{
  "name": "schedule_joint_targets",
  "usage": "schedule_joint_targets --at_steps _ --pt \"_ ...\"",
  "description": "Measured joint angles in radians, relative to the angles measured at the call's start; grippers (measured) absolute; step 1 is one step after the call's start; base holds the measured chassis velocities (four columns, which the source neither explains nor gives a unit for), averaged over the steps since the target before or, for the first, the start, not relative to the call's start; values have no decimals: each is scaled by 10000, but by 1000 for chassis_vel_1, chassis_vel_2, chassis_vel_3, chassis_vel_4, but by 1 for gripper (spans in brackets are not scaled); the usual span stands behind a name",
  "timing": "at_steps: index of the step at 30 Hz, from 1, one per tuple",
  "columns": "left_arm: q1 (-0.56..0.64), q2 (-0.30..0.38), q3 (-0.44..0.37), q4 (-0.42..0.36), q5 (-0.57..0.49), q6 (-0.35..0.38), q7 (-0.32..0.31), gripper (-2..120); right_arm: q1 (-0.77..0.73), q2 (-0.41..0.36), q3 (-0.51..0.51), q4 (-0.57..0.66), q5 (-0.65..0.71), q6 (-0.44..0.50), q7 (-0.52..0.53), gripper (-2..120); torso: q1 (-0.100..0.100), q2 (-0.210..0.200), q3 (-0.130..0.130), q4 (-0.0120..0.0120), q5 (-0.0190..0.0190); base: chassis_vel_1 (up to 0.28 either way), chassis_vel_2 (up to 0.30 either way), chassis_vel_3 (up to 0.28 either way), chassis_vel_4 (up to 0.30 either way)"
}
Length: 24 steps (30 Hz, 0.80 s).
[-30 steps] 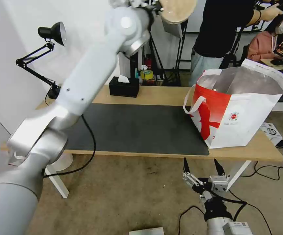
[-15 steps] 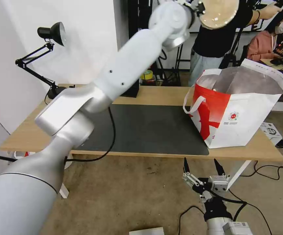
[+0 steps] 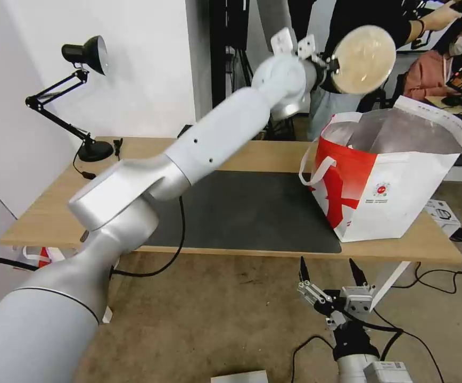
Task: Pick up the trash from the table and place it into the takeout bag.
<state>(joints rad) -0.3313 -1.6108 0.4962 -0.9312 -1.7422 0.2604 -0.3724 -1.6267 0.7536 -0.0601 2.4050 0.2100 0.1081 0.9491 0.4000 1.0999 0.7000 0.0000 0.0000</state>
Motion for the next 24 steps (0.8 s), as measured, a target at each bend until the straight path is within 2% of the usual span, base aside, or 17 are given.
schedule_joint_targets --at_steps 4,12,20,24 --pt "-27 11 29 380 -44 55 213 0 0 0 0 0 0 0 0 100 0 1 0 2 -1 0 0 0 0" --pt "-16 16 100 537 -98 137 427 0 0 0 0 0 0 0 0 100 -1 0 0 0 -1 0 0 0 0" --pt "161 20 163 503 -114 254 444 0 0 0 0 0 -1 0 0 100 -1 0 0 -1 -1 0 0 0 0" --pt "395 23 142 343 -114 137 780 0 0 0 0 0 0 0 0 100 -1 1 0 -1 -1 0 0 0 0"
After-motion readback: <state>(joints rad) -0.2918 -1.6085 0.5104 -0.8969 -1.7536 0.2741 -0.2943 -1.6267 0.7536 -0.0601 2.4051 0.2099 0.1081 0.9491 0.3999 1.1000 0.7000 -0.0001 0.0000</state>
